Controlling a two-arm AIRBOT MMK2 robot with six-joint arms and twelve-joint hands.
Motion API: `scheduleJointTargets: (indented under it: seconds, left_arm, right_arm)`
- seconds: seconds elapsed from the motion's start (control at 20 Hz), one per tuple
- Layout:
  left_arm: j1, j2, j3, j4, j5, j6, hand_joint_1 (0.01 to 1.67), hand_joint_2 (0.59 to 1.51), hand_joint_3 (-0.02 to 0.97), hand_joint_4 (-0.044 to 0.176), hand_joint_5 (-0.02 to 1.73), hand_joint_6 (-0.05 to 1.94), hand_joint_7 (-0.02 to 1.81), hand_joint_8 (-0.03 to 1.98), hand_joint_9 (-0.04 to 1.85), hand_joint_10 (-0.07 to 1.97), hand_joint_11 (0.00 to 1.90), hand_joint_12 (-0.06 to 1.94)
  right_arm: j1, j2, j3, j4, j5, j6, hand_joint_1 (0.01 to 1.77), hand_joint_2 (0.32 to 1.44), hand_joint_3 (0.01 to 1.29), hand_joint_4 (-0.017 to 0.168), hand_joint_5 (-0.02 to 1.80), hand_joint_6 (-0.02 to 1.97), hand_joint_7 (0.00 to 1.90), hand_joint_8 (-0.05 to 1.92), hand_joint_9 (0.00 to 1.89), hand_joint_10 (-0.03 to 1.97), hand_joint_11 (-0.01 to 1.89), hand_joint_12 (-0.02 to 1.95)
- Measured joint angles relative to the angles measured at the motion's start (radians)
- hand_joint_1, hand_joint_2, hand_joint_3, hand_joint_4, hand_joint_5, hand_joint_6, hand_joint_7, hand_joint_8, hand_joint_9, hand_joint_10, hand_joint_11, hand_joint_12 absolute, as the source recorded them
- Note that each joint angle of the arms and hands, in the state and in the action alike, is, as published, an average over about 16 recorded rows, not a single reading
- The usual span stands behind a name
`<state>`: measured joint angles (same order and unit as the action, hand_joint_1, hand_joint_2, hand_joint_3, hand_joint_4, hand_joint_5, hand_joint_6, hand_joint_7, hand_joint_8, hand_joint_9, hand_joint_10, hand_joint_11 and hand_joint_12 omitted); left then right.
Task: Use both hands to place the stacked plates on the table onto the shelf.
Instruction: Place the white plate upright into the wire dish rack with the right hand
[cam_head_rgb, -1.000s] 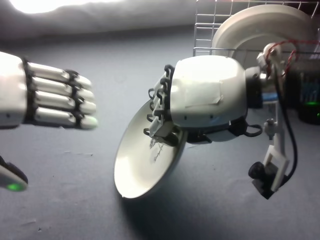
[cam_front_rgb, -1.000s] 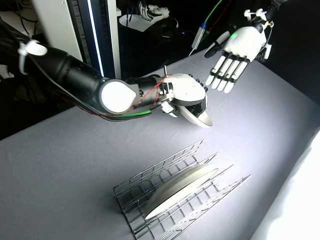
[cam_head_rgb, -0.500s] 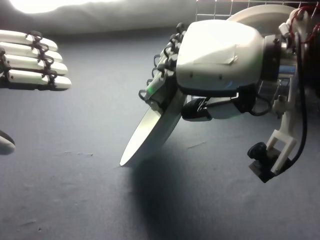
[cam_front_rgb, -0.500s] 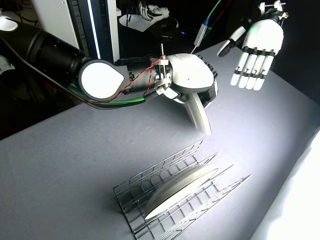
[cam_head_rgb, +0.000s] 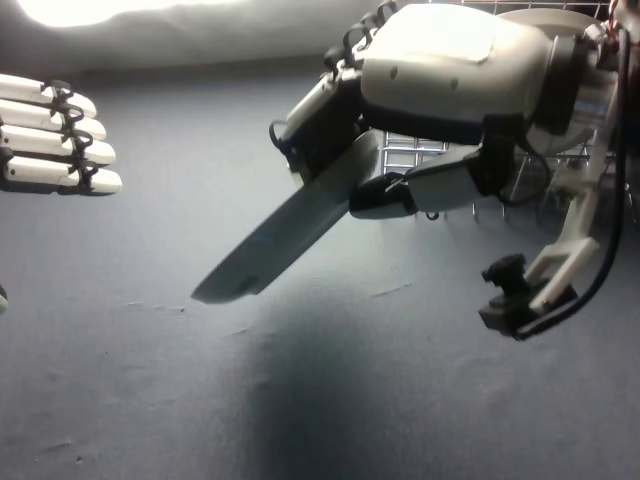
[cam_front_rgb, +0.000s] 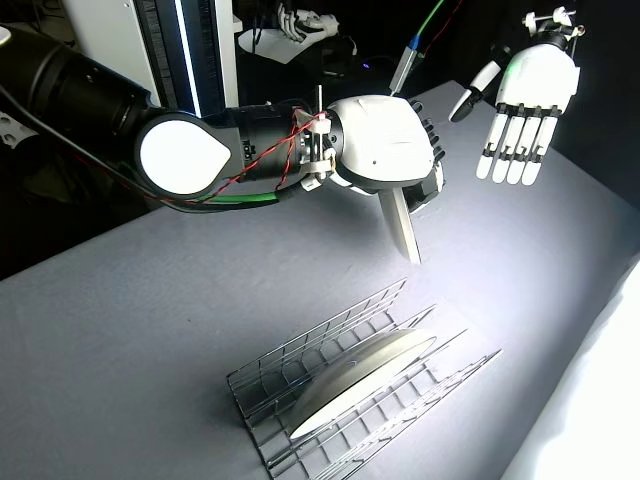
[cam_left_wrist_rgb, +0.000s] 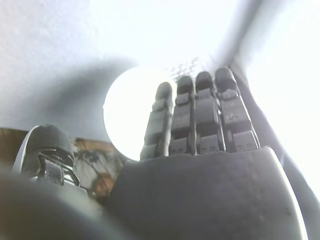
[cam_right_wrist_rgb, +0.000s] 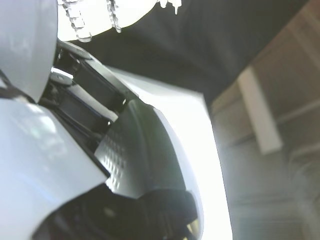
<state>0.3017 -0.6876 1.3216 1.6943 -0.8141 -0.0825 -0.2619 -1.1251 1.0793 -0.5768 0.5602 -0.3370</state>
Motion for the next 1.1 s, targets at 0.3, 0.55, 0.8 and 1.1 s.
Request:
scheduleJointTargets:
  seconds: [0.3, 0.55, 0.8, 1.1]
  left_arm:
    - [-0.020, -0.001, 0.005, 0.044, 0.009, -0.001, 0.02, 1.099, 0.016, 0.007, 0.11, 0.01, 0.10, 0.00, 0.08, 0.01, 0.02, 0.17]
    - [-0.031, -0.003, 0.015, 0.068, 0.008, -0.005, 0.02, 1.098, 0.016, 0.008, 0.11, 0.01, 0.10, 0.00, 0.08, 0.01, 0.02, 0.15]
    - [-0.036, -0.006, 0.025, 0.087, 0.006, -0.012, 0.02, 1.098, 0.016, 0.008, 0.10, 0.01, 0.10, 0.00, 0.07, 0.01, 0.02, 0.14]
    - [-0.045, -0.011, 0.034, 0.105, 0.004, -0.020, 0.02, 1.098, 0.016, 0.008, 0.10, 0.01, 0.10, 0.00, 0.07, 0.01, 0.02, 0.15]
  right_arm:
    - [0.028, 0.018, -0.025, 0.221, -0.077, 0.022, 1.38, 1.02, 0.01, -0.006, 0.87, 1.01, 1.07, 0.78, 1.00, 1.04, 0.91, 0.98]
    - [0.060, 0.028, -0.038, 0.422, -0.150, 0.036, 1.39, 1.02, 0.01, -0.008, 0.88, 0.98, 1.08, 0.76, 1.01, 1.01, 0.92, 0.97]
    - [0.086, 0.036, -0.047, 0.605, -0.209, 0.045, 1.40, 1.03, 0.01, -0.008, 0.88, 0.96, 1.08, 0.76, 1.01, 1.01, 0.92, 0.96]
    - [0.116, 0.050, -0.051, 0.772, -0.242, 0.049, 1.40, 1.03, 0.01, -0.008, 0.88, 0.96, 1.07, 0.76, 1.01, 1.02, 0.91, 0.96]
